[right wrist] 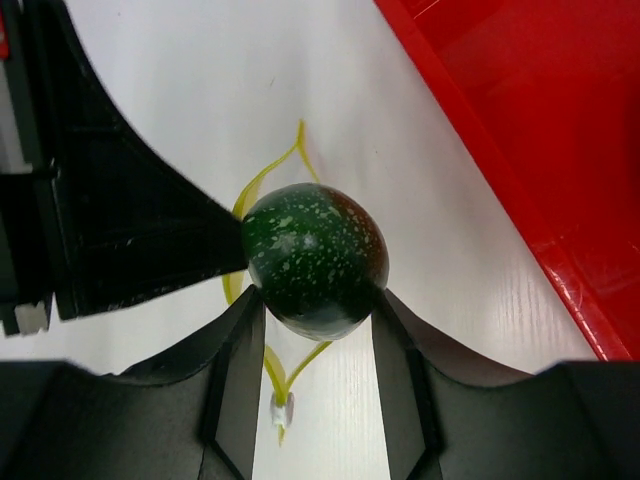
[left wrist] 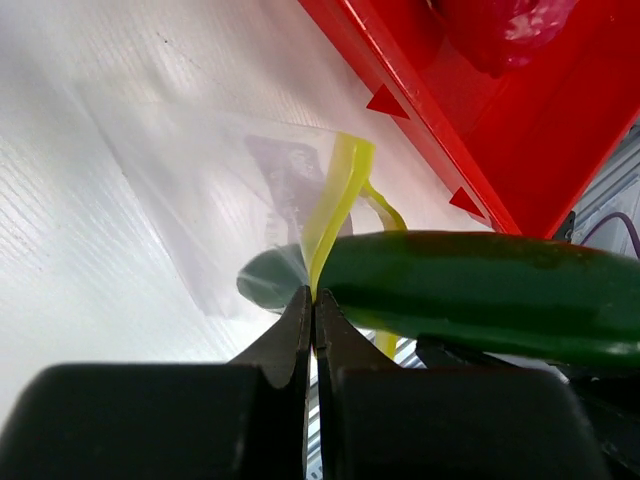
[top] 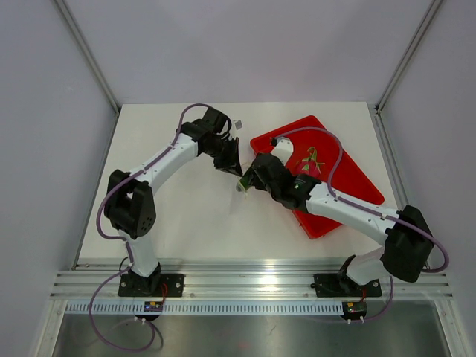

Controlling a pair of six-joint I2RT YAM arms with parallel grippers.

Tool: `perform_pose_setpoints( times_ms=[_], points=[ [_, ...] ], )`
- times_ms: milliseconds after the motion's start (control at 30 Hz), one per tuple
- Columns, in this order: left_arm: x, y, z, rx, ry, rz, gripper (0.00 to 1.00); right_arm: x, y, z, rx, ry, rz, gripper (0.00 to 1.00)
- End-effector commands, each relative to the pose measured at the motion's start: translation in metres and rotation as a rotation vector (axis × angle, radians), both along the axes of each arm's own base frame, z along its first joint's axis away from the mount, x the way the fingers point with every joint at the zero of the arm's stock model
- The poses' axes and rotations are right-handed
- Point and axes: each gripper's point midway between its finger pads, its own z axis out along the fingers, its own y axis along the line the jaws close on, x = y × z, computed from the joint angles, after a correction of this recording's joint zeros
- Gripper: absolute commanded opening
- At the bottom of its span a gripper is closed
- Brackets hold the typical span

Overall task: Place the food in the zip-top bag and seal the zipper
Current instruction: Place the fake vegetable in the zipper food storage bag.

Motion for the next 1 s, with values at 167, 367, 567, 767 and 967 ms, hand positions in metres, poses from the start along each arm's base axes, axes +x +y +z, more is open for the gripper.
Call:
perform_pose_setpoints(
  times_ms=[167,367,567,767,967],
  points=[
    [0.011,-0.013,0.018,-0.080,-0.062,-0.062,0.00,-0.017,0.030,0.021,-0.071,0.026,0.269,0.10],
    [0.010,-0.012,0.024,-0.091,-0.077,-0.060,0.00,-0.024,0.042,-0.011,-0.096,0.114,0.319,0.10],
    [0.010,-0.015,0.031,-0.121,-0.090,-0.059,0.00,-0.026,0.046,-0.025,-0.115,0.165,0.337,0.18],
    [0.008,-0.014,0.030,-0.117,-0.094,-0.068,0.00,-0.024,0.034,-0.017,-0.149,0.157,0.293,0.52],
    [-0.003,-0.010,0.020,-0.111,-0.081,-0.089,0.00,-0.022,0.021,0.023,-0.132,0.077,0.259,0.69]
  ],
)
